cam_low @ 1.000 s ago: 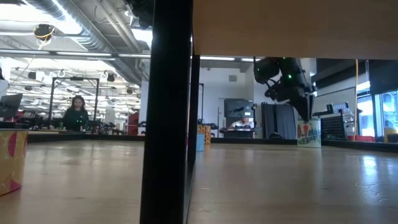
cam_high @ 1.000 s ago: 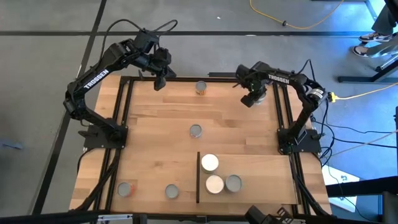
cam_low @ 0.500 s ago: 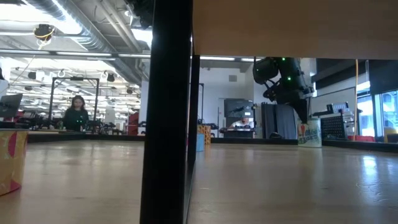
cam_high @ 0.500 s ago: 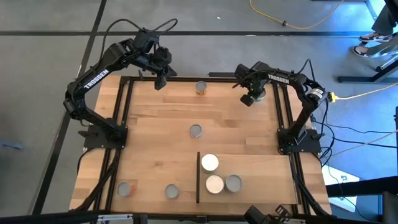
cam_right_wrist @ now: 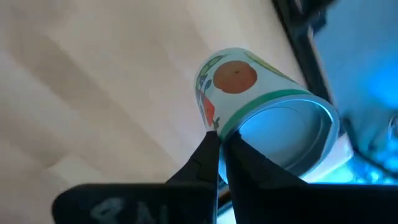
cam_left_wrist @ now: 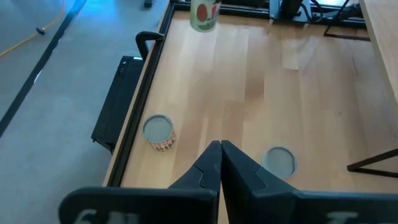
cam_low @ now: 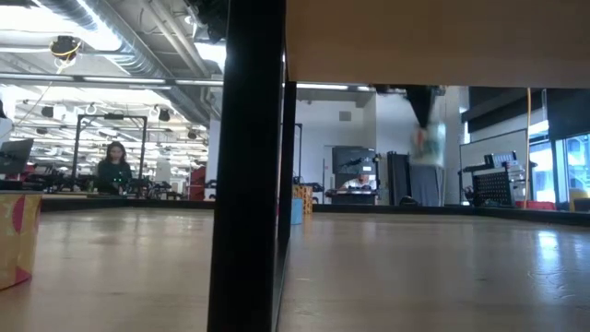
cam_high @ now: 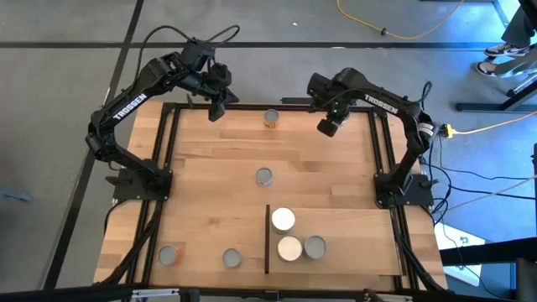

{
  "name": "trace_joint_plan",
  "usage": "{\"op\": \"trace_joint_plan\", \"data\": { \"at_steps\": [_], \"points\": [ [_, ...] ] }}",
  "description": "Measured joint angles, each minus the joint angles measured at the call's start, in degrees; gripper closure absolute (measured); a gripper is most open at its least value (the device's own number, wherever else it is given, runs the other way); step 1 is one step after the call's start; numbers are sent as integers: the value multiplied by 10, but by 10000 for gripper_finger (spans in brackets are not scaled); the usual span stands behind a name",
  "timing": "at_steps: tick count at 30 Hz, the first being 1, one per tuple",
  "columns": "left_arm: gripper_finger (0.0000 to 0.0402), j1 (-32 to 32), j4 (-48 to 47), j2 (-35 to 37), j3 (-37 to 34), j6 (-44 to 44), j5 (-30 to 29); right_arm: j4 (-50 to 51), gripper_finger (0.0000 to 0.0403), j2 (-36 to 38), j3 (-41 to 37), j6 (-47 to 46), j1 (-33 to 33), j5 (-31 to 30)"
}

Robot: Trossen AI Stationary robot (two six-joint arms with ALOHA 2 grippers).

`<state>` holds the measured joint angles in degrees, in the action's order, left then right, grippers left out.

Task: Pick and place cans onto a shelf
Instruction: Put the canned mixed vegetables on the shelf

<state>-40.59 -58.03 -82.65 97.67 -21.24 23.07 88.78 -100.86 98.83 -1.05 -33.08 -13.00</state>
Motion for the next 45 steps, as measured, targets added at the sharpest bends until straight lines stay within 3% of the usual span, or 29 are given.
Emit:
{"op": "trace_joint_plan", "data": {
  "at_steps": [6, 13, 22, 33, 45],
  "points": [
    [401, 0, -17, 0, 0, -58, 11, 12, 386, 2, 125, 18, 92, 84],
    [401, 1, -67, 0, 0, -139, 139, 12, 386, 3, 196, 44, 215, 117],
    [401, 19, -97, 0, 0, -153, 131, 13, 386, 3, 199, 22, 356, 162],
    [401, 53, -97, 0, 0, -149, 131, 13, 386, 5, 198, -105, 496, 189],
    [401, 55, -89, 0, 0, -107, 151, 12, 386, -4, 197, -152, 560, 183]
  ]
}}
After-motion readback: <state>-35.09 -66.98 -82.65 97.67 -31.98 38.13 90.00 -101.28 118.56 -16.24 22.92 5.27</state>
